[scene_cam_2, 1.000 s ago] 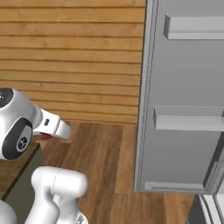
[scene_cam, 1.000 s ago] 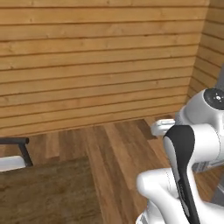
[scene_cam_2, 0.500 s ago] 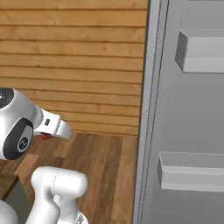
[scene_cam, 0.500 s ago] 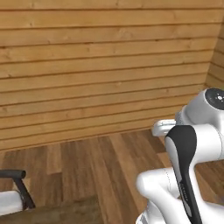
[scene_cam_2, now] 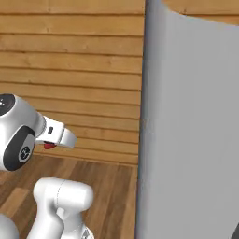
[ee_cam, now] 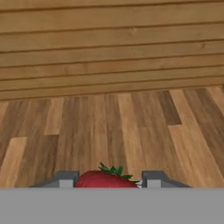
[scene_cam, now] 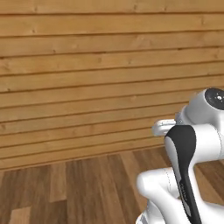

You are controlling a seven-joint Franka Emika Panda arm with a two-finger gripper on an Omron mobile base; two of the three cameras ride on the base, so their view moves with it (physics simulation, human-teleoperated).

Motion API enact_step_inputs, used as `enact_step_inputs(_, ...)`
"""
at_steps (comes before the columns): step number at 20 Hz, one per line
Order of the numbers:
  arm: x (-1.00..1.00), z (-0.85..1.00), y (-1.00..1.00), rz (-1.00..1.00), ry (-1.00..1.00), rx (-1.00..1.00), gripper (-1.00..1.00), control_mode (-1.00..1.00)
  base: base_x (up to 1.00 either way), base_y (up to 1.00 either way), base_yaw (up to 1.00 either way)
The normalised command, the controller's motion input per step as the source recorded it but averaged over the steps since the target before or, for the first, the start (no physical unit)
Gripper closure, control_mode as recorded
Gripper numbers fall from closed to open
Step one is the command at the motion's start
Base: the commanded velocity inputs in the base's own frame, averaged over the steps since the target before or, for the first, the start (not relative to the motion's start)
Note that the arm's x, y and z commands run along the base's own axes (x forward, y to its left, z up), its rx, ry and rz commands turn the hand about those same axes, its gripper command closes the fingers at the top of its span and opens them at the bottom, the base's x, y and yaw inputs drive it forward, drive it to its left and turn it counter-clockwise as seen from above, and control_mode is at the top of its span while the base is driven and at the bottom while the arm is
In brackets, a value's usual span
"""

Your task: Take the strawberry from the fridge and place it on top of the pancake, located on the dining counter.

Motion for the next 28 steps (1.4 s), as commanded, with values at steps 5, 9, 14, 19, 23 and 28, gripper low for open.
enact_step_inputs(5,0.00,0.00,0.00,0.00,0.00,0.00,1.00,1.00,1.00,0.00,0.09)
enact_step_inputs(9,0.00,0.00,0.00,0.00,0.00,0.00,1.00,1.00,1.00,0.21,0.47)
enact_step_inputs(14,0.00,0.00,0.00,0.00,0.00,0.00,1.00,1.00,1.00,0.01,0.78)
enact_step_inputs(19,0.00,0.00,0.00,0.00,0.00,0.00,1.00,1.00,0.97,0.03,0.72)
enact_step_inputs(23,0.00,0.00,0.00,0.00,0.00,0.00,1.00,1.00,0.99,0.03,0.70)
enact_step_inputs(28,0.00,0.00,0.00,0.00,0.00,0.00,1.00,1.00,0.95,0.05,0.72)
